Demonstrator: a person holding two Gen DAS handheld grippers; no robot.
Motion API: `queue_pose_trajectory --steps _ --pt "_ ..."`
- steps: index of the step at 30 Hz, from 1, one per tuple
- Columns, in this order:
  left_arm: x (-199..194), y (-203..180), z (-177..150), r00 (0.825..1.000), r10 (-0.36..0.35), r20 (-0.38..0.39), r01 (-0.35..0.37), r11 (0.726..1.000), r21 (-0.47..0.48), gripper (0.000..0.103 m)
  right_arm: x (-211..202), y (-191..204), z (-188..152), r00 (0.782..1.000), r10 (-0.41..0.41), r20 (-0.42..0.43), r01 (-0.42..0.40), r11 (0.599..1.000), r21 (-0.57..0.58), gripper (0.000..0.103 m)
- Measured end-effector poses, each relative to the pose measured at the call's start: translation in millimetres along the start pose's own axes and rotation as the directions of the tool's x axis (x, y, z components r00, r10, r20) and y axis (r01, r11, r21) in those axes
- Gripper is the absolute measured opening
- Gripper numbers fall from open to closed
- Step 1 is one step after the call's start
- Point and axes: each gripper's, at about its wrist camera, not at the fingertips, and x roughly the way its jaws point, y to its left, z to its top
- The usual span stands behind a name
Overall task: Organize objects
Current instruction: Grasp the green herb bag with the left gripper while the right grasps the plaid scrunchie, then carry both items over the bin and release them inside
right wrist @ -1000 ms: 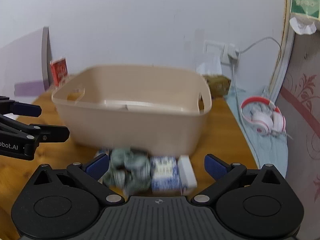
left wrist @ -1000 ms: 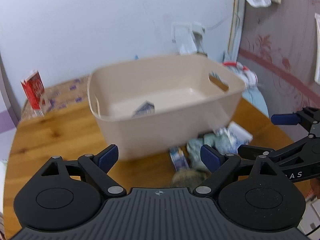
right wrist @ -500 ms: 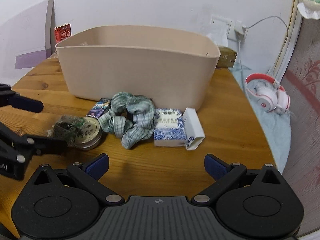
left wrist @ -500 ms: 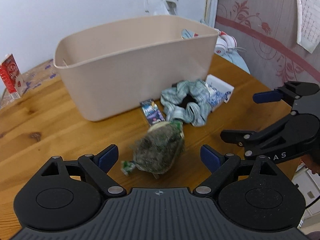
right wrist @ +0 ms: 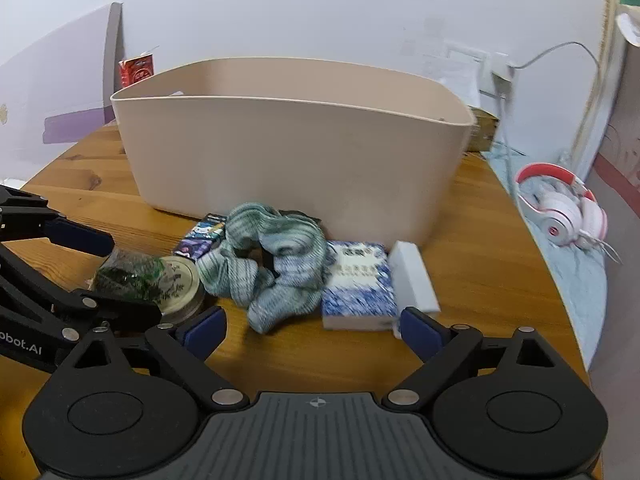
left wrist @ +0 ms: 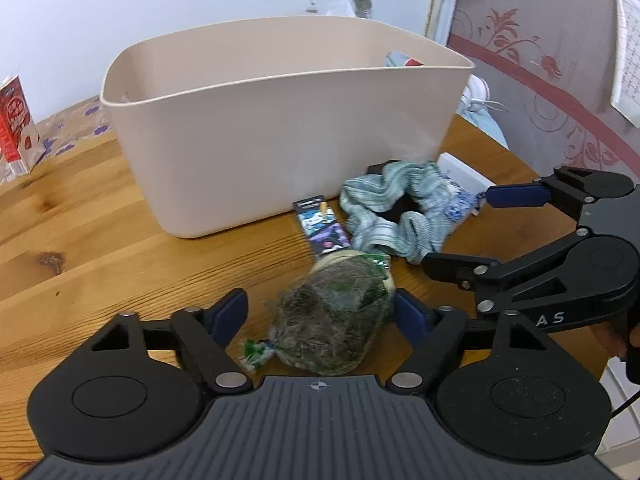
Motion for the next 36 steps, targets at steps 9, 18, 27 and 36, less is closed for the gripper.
queue_pose_trajectory --steps 9,18,27,36 --pt "2.0 19.2 0.5 0.999 -0.047 -0.010 0.046 0.997 -0.062 0.065 17.1 23.7 12.1 0.999 0.005 0.037 -0.001 0.996 -0.093 0.086" --pt "-3.2 22.4 -5.9 0.998 -0.059 -0.011 0.058 0.993 -0.106 0.060 17.4 19.9 7.3 0.998 0.048 0.038 -0.047 0.999 -0.027 0.029" --pt "-20.7 18.6 -11.5 0.998 -0.058 0.022 0.060 0.992 -0.112 0.059 -9.1 12.5 -3.8 0.996 0.054 0.072 -0.055 0.998 0.012 0.019" --pt "-44.7 12.9 -13.5 0.997 -0.038 0.066 0.045 0.993 -0.107 0.059 -40.1 6.3 -9.3 0.991 0.053 0.122 -0.057 0.998 0.030 0.019"
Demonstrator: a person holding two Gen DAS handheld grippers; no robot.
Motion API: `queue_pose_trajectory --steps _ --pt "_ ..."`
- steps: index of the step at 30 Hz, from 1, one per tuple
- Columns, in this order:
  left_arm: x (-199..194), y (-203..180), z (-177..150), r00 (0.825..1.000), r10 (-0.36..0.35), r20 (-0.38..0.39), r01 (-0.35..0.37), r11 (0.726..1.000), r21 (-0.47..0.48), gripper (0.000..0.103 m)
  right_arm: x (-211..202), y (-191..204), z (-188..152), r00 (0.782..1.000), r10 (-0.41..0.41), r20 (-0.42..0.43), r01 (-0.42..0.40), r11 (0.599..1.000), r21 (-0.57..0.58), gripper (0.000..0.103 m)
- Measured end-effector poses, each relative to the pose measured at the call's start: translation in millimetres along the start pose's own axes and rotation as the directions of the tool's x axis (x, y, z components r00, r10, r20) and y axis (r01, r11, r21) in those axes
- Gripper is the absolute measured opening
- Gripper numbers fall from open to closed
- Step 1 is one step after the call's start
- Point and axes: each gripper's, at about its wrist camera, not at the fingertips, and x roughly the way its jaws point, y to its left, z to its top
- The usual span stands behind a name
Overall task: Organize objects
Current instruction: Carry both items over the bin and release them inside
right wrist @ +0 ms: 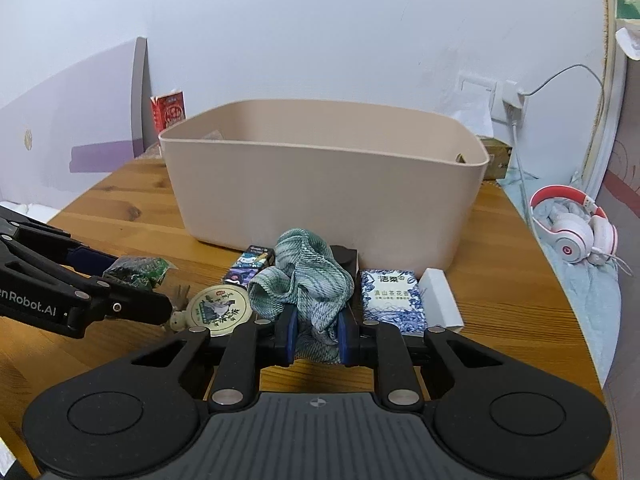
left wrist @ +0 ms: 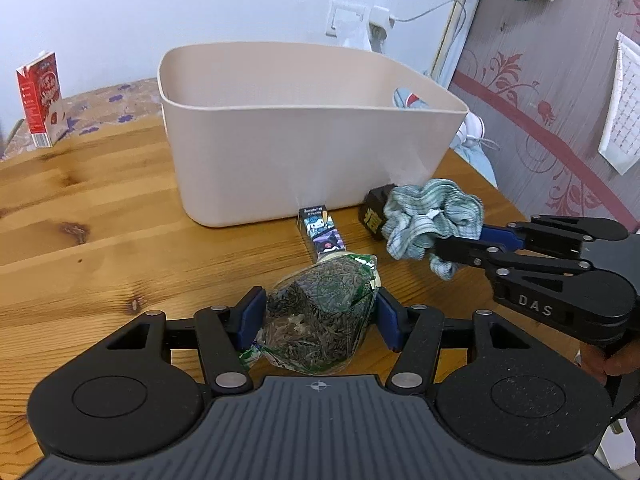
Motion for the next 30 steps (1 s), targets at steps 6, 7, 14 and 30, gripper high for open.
queue_pose_trajectory --steps 6,7,14,30 --pt "-20.7 -1.6 13.6 0.998 0.021 0.066 -0.022 1.000 0.006 0.059 -25.8 -10.0 11.5 0.997 -0.026 0.069 0.024 0.999 0.029 0.019" --pt "-24.5 -1.8 17.2 0.996 0.025 0.081 -0.026 1.000 0.005 0.059 -29.3 -12.8 14.2 0.996 -0.031 0.084 0.028 0.999 0.038 0.019" --pt "-40.8 -5.4 52.4 0.984 0.046 0.170 -0.050 0.999 0.020 0.059 -49.8 -29.4 45.5 0.981 -0.056 0.186 0.045 0.997 0.065 0.019" --pt "7.3 9.1 139.4 0.962 0.151 0.229 -0.158 0.987 0.012 0.059 -8.3 -47.1 119.4 0.969 -0.098 0.225 0.086 0.994 0.062 0.019"
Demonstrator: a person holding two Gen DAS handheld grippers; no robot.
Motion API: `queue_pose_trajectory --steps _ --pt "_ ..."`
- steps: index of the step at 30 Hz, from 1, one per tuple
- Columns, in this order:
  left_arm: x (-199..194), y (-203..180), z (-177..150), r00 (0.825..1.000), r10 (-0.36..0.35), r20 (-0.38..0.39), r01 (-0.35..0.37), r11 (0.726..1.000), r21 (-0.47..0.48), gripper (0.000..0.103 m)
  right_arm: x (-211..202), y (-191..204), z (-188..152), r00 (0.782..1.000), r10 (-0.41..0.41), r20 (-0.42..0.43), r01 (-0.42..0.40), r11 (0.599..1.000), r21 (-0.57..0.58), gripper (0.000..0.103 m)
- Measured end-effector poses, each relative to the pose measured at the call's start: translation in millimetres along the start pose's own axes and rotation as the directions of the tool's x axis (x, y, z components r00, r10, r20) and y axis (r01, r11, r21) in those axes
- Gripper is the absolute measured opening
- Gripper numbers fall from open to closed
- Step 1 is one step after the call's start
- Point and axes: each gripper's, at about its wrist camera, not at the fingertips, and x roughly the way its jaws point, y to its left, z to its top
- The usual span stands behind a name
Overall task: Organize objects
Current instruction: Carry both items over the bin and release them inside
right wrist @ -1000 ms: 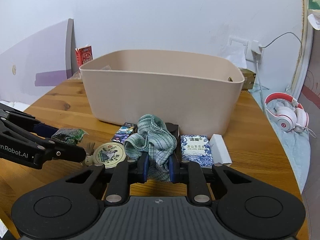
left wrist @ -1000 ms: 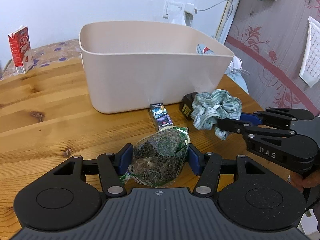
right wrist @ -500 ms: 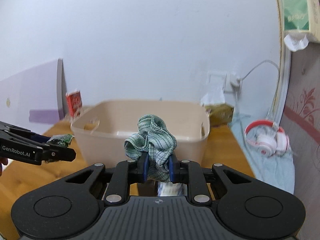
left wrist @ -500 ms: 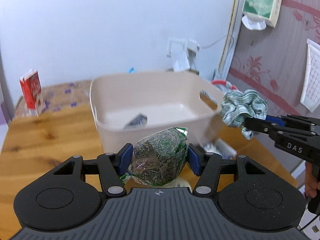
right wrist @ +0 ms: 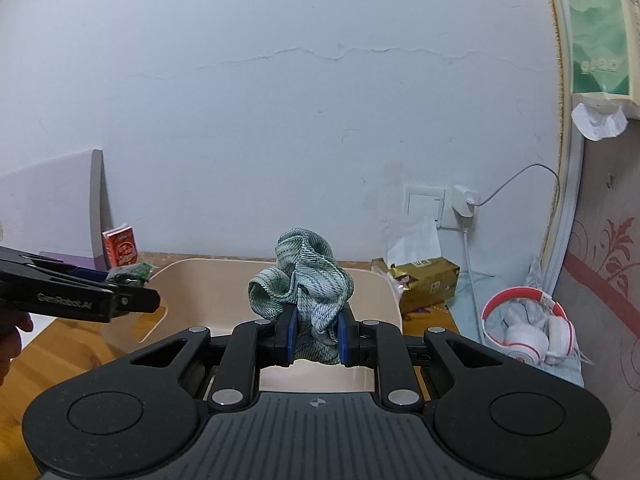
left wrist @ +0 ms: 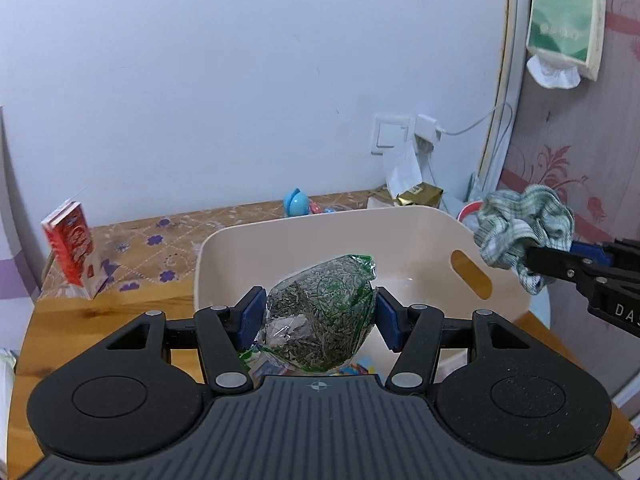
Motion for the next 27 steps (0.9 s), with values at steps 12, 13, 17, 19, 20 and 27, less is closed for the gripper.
queue_pose_trajectory --steps 12,13,17,19,20,27 --pt "73.5 -4.4 -14.7 0.985 0.064 -0.161 -0.061 0.998 0.026 0.060 71.0 12.9 -4.5 0.985 0.008 -0.173 -0.020 0.997 -0.068 0.019" --pt "74.0 -3.8 -15.6 0.984 0.067 -0.166 -0.063 0.998 0.026 0.060 74.3 14.5 -6.0 0.982 0.012 -0.186 -0.026 0.997 -0.076 0.020" --pt "71.2 -0.7 -16.2 0.983 0.073 -0.169 -0.073 0.997 0.008 0.062 73.1 17.6 -8.4 0.985 0.005 -0.172 -0.021 0.996 -0.087 0.041" --pt "65.2 -0.6 -16.0 0.985 0.070 -0.156 -0.070 0.998 0.005 0.067 66.7 16.8 -7.9 0.988 0.008 -0.156 -0.021 0.996 -0.082 0.046" --pt "61.7 -0.8 -15.5 0.986 0.073 -0.148 -0.073 0.997 0.006 0.071 63.2 16.4 -7.4 0.989 0.007 -0.150 -0.020 0.996 -0.083 0.049" --pt "25.8 -6.0 -15.2 0.991 0.095 -0.092 -0.095 0.996 0.005 0.084 27.0 10.1 -3.8 0.994 0.006 -0.112 -0.014 0.997 -0.071 0.075"
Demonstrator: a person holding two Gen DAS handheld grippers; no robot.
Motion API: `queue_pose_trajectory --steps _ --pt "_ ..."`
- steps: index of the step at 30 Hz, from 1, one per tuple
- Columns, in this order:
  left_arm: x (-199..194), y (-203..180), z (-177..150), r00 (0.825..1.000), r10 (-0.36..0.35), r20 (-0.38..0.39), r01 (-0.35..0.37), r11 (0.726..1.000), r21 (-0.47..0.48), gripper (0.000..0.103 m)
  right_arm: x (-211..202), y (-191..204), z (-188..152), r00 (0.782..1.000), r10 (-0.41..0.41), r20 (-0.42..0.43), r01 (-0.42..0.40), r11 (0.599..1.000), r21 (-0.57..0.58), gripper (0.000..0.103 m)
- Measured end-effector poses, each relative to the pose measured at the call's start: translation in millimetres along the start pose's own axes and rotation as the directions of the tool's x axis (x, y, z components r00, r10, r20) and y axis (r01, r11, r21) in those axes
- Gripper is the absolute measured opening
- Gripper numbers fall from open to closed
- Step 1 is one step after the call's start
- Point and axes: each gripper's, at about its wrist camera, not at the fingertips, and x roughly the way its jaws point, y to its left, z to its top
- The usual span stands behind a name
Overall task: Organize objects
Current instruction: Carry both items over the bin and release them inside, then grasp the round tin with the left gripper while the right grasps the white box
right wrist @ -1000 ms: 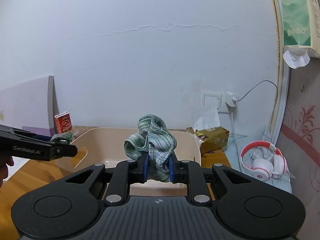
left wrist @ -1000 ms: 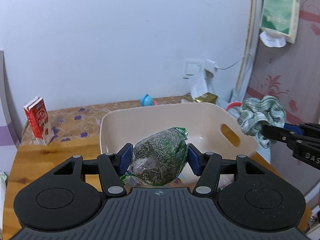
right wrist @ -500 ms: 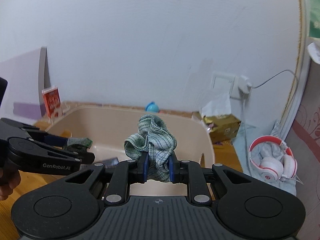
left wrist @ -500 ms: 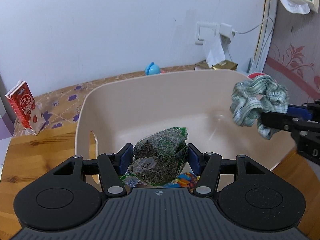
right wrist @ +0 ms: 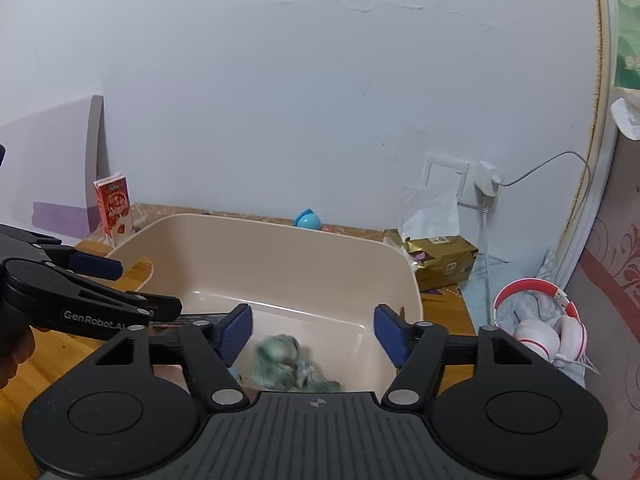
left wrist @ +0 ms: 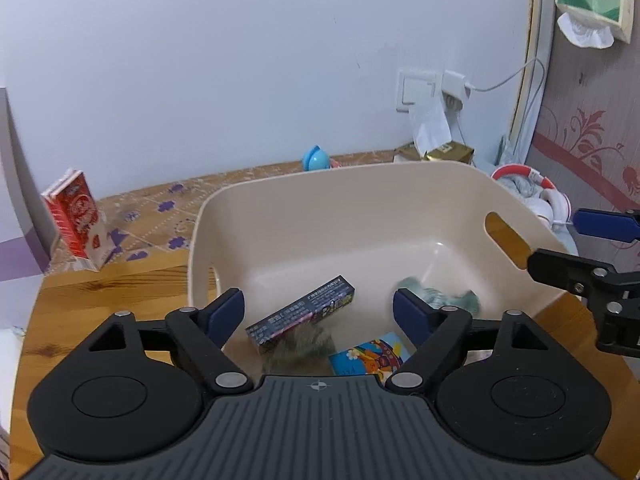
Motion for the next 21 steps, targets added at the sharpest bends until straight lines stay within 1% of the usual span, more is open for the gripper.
queue_pose_trajectory --steps 6,12,17,21 --pt "-37.9 1.3 -12.2 0.999 0.011 0.035 -0.011 1.000 -0.021 0.086 -27.7 -7.4 -13.8 1.000 -0.008 -0.007 0.008 1.000 0.009 0.078" --pt "-66.6 0.6 -36.0 0.999 0.006 0.036 -0.004 0.999 -0.034 0.086 -35.7 -15.5 -47.6 0.997 -0.032 -0.071 0.033 0.999 0.009 0.078" --pt "-78.5 -8.4 -59.3 1.000 -0.016 0.022 0.016 0.999 -0.028 0.086 -35.0 -22.8 -76.6 0.992 -0.039 -0.123 0.041 0.999 0.014 0.077" --pt "-72.9 -19.8 -78.5 0.999 -0.033 -0.015 0.033 0.999 -0.020 0.086 -29.9 -26.1 -93.6 0.987 -0.047 -0.152 0.049 0.999 0.011 0.075"
